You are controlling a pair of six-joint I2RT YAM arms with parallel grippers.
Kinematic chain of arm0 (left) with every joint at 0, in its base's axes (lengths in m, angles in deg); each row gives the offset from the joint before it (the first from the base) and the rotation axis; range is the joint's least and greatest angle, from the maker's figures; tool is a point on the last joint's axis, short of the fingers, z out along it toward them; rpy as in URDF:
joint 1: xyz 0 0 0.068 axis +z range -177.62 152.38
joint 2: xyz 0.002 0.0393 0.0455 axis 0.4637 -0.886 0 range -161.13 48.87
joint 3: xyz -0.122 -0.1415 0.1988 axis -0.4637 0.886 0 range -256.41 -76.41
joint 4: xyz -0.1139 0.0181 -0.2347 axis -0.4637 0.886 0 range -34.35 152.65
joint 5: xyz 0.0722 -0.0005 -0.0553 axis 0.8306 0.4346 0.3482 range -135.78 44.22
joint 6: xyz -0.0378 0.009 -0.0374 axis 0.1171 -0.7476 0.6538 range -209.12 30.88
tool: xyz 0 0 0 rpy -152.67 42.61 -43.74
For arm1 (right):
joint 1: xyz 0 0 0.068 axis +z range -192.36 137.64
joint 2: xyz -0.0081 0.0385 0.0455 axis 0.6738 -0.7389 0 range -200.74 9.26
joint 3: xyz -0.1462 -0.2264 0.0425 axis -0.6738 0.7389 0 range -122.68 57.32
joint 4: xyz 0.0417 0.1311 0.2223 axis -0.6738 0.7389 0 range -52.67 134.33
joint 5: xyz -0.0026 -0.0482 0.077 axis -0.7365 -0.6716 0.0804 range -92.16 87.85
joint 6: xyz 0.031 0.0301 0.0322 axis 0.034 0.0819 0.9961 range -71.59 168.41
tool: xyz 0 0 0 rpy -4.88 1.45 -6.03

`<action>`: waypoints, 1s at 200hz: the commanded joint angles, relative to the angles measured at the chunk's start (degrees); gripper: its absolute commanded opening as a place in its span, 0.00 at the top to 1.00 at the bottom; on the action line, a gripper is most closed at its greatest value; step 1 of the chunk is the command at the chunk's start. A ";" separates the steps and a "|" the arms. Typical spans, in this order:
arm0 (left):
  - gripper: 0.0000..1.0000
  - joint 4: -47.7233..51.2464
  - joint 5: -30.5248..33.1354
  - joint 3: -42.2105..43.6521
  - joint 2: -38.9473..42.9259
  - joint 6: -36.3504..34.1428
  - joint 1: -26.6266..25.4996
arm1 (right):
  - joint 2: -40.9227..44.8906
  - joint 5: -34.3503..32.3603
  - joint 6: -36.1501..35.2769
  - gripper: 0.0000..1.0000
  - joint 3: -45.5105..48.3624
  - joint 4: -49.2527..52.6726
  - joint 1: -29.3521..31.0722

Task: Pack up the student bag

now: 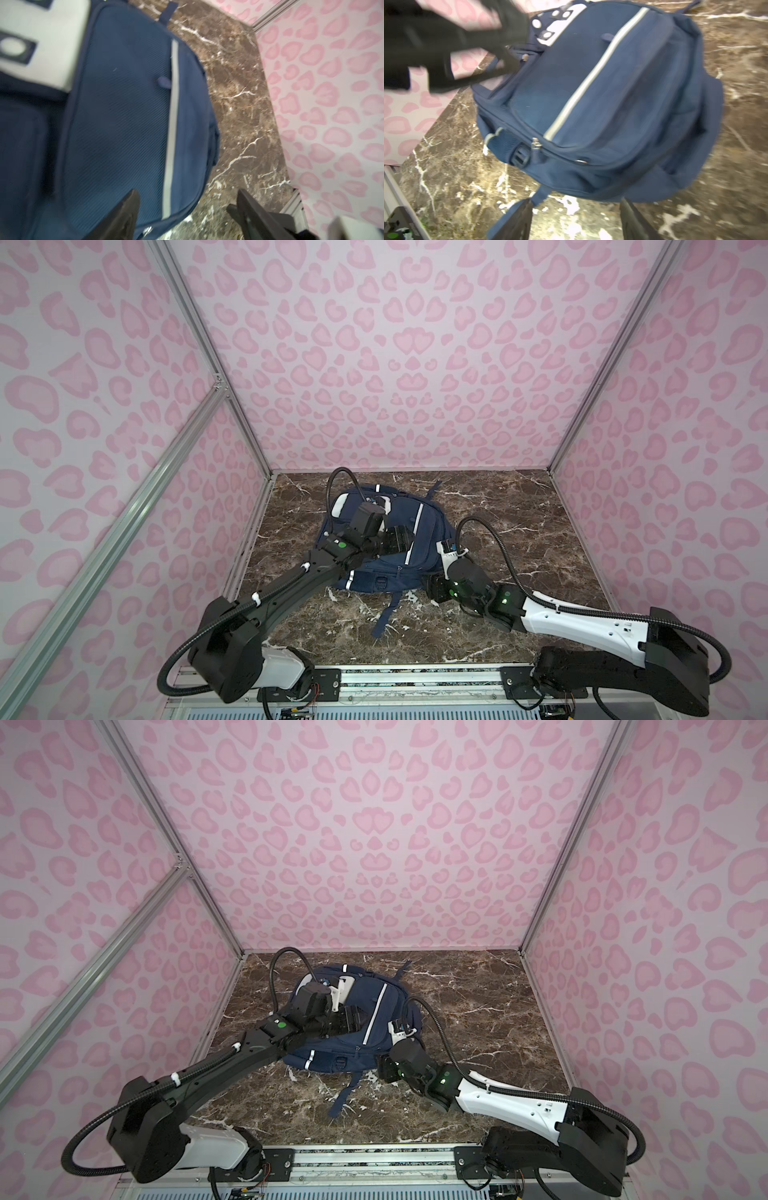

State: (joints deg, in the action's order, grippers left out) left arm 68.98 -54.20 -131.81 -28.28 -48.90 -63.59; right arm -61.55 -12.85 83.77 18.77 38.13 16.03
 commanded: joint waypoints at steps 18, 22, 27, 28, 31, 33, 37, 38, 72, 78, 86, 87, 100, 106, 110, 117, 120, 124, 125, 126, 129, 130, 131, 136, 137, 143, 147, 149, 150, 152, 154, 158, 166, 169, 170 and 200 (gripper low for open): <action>0.27 -7.27 6.29 13.22 9.08 7.25 1.29 | -10.56 -8.18 2.90 0.36 -6.95 -2.05 5.95; 0.26 -8.61 6.08 14.22 9.33 7.74 1.33 | -11.68 -7.64 2.93 0.36 -7.52 -2.50 5.95; 0.26 -9.95 5.91 14.91 9.40 8.00 1.42 | -13.02 -7.16 2.93 0.37 -7.93 -3.19 6.02; 0.27 -10.14 5.89 14.98 9.34 7.97 1.42 | -13.34 -7.06 2.93 0.37 -8.12 -3.36 6.03; 0.27 -10.62 5.98 15.17 9.11 8.02 1.50 | -14.07 -6.72 2.88 0.37 -8.28 -3.66 6.03; 0.27 -10.78 6.03 15.15 8.83 8.07 1.51 | -14.55 -6.60 2.88 0.38 -8.41 -3.82 6.03; 0.27 -11.03 5.97 15.03 8.26 8.12 1.59 | -15.43 -6.33 2.84 0.39 -8.85 -4.17 6.03; 0.27 -11.08 5.92 15.00 8.07 8.12 1.59 | -15.68 -6.30 2.82 0.39 -8.93 -4.24 6.08; 0.41 -17.33 4.62 14.70 0.95 8.56 2.13 | -21.54 -5.73 2.15 0.48 -12.51 -5.70 5.77; 0.47 -17.19 4.88 14.33 0.11 8.64 2.13 | -22.36 -5.62 2.10 0.49 -13.18 -5.68 5.77; 0.59 -16.81 5.32 14.19 -0.34 8.84 2.13 | -23.32 -5.88 2.17 0.50 -13.87 -5.71 5.77; 0.60 -16.78 5.38 14.18 -0.36 8.83 2.13 | -23.50 -5.99 2.31 0.50 -13.94 -5.71 5.77; 0.68 -15.24 6.36 13.85 -0.08 8.61 2.13 | -25.48 -6.80 3.47 0.53 -14.56 -5.10 5.24; 0.72 -14.61 6.69 13.74 0.18 8.36 2.13 | -26.20 -7.32 3.94 0.56 -15.02 -4.38 4.79; 0.75 -14.12 6.83 13.68 0.36 7.98 2.13 | -26.91 -7.61 4.37 0.57 -15.33 -3.54 4.37; 0.80 -13.25 7.22 13.48 0.70 7.67 2.20 | -27.84 -8.31 4.73 0.61 -16.11 -1.82 3.86; 0.82 -12.87 7.36 13.47 0.80 7.61 2.21 | -28.14 -8.78 4.72 0.63 -16.37 -1.20 3.79; 0.85 -12.49 7.57 13.56 1.05 7.47 2.22 | -28.38 -9.38 4.67 0.66 -16.55 -0.78 3.76; 0.85 -12.42 7.60 13.56 1.13 7.44 2.22 | -28.45 -9.49 4.57 0.67 -16.56 -0.70 3.80; 0.86 -12.34 7.71 13.60 1.17 7.38 2.22 | -28.48 -9.59 4.51 0.67 -16.56 -0.66 3.82; 0.87 -12.34 7.82 13.79 1.32 7.34 2.22 | -28.62 -9.70 4.37 0.70 -16.57 -0.55 3.81; 0.87 -12.35 7.86 13.80 1.35 7.33 2.22 | -28.65 -9.70 4.28 0.71 -16.57 -0.54 3.78; 0.88 -12.35 7.83 13.81 1.41 7.33 2.22 | -28.67 -9.69 4.20 0.72 -16.57 -0.54 3.76; 0.92 -12.34 7.94 14.11 1.59 7.16 2.30 | -28.77 -9.77 3.95 0.76 -16.49 -0.53 3.75; 0.92 -12.30 7.96 14.14 1.62 7.20 2.30 | -28.77 -9.73 3.90 0.77 -16.48 -0.53 3.75; 0.96 -12.18 8.22 14.38 1.60 7.14 2.43 | -28.70 -9.41 3.44 0.83 -16.43 -0.69 3.82; 0.97 -12.17 8.20 14.56 1.49 7.14 2.54 | -28.60 -9.22 3.17 0.87 -16.25 -0.83 3.88; 0.97 -12.18 8.06 14.64 1.45 7.12 2.67 | -28.47 -9.11 3.02 0.88 -16.11 -0.94 3.91; 0.97 -12.18 7.98 14.67 1.42 7.13 2.71 | -28.40 -9.09 2.99 0.89 -16.03 -1.00 3.96; 0.97 -12.24 7.81 14.81 1.33 7.08 2.78 | -28.29 -8.99 2.97 0.90 -15.86 -1.11 3.96; 0.97 -12.35 7.63 14.84 1.24 7.17 2.88 | -28.08 -8.95 3.03 0.92 -15.75 -1.10 3.93; 0.97 -12.62 7.21 15.12 1.14 7.19 3.15 | -27.70 -8.82 3.17 0.94 -15.50 -1.21 3.92; 0.97 -13.34 6.56 15.71 1.03 7.40 3.63 | -26.80 -8.32 3.24 0.97 -14.49 -1.62 3.84; 0.97 -13.44 6.38 15.88 1.03 7.47 3.85 | -26.42 -7.87 3.09 0.98 -14.18 -1.79 3.69; 0.97 -13.43 6.39 15.95 1.03 7.49 3.87 | -26.32 -7.73 3.03 0.99 -14.10 -1.87 3.63; 0.97 -12.93 7.32 16.89 1.98 6.95 4.92 | -21.49 -5.57 -0.46 1.00 -10.88 1.00 2.44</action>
State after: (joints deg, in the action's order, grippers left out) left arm 55.95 -49.42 -115.59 -27.05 -40.96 -59.44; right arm -85.88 -18.58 86.45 5.81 36.42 19.07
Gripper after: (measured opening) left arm 0.074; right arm 0.060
